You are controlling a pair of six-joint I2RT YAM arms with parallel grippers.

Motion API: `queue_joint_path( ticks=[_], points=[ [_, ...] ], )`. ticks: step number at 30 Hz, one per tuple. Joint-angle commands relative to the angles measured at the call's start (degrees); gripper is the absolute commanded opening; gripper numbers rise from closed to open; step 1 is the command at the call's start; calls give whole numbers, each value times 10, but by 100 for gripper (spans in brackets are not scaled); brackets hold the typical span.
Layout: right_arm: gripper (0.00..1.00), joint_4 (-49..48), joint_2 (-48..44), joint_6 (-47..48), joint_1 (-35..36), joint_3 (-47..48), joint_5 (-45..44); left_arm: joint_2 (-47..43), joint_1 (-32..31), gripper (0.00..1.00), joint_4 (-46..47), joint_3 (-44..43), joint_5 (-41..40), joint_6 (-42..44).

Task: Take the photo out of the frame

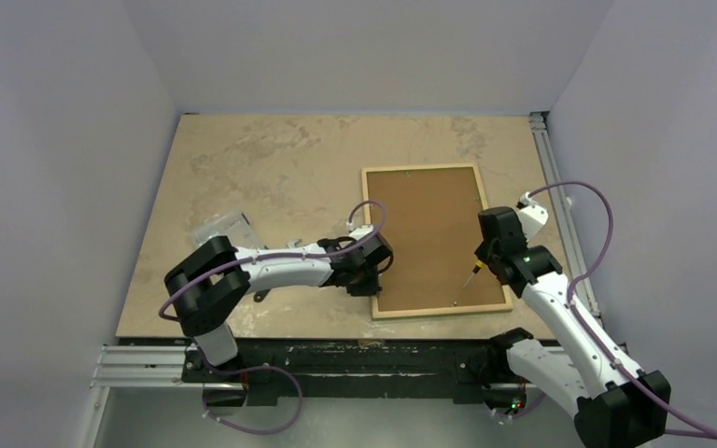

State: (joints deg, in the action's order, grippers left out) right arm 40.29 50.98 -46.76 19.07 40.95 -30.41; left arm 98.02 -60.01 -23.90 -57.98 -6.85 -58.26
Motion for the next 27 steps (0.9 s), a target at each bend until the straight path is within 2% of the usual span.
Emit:
queue_joint_path(
  ticks=[1,3,7,11,15,19,23,25,27],
  points=[
    [0,21,16,-36,-2,0,-1,28,3,0,-14,37,4,-126],
    [0,47,37,-56,-2,10,-16,19,10,0,23,78,22,-210],
    [0,43,59,-45,-2,16,-27,-18,15,0,135,179,29,-430],
    [0,30,51,-41,-2,10,-62,-31,9,0,152,178,-7,-529],
    [0,21,57,-35,-3,15,-121,-26,-10,0,154,155,-28,-586],
    [0,-23,99,-2,-20,26,-135,-28,-45,0,131,128,-51,-606],
    [0,-82,139,43,-40,51,-119,-18,-56,0,128,94,-31,-527],
    [0,-117,154,77,-43,60,-101,-22,-55,19,151,92,-13,-471],
    [0,-146,180,106,-44,75,-80,-29,-45,48,163,92,14,-398]
  ],
)
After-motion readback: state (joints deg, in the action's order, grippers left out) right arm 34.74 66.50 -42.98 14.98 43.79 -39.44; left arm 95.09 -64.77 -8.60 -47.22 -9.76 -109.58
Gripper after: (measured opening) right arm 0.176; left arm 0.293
